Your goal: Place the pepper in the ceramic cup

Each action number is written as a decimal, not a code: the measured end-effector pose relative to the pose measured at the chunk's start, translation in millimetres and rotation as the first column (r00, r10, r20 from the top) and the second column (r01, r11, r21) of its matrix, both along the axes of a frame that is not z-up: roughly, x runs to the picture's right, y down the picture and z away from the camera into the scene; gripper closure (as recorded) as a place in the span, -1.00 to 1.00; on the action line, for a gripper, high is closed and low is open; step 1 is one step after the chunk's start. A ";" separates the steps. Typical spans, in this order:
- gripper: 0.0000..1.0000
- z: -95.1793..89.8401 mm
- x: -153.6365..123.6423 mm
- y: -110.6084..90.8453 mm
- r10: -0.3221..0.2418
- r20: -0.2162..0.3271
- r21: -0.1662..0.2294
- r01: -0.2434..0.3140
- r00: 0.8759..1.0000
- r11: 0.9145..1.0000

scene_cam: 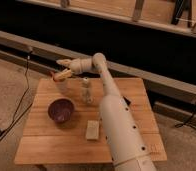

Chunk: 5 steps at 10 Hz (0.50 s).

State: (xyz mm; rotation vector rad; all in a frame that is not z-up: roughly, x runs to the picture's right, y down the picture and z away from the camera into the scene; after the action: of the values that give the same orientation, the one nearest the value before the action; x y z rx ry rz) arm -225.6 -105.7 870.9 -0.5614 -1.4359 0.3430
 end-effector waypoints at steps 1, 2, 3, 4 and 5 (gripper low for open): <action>-0.46 -6.4 -0.7 4.4 -0.033 0.014 0.008 0.032 0.999 0.999; -0.46 -13.3 -0.8 6.6 -0.058 0.031 0.017 0.057 0.998 0.998; -0.46 -20.0 -0.4 8.7 -0.081 0.049 0.022 0.080 0.996 0.997; -0.46 -28.5 0.5 11.5 -0.107 0.075 0.026 0.106 0.991 0.994; -0.46 -37.4 1.1 14.8 -0.133 0.105 0.030 0.131 0.986 0.991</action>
State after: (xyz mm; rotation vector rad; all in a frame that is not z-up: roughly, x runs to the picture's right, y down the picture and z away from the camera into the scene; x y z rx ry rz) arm -224.5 -91.0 833.4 -0.6611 -1.4945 0.1938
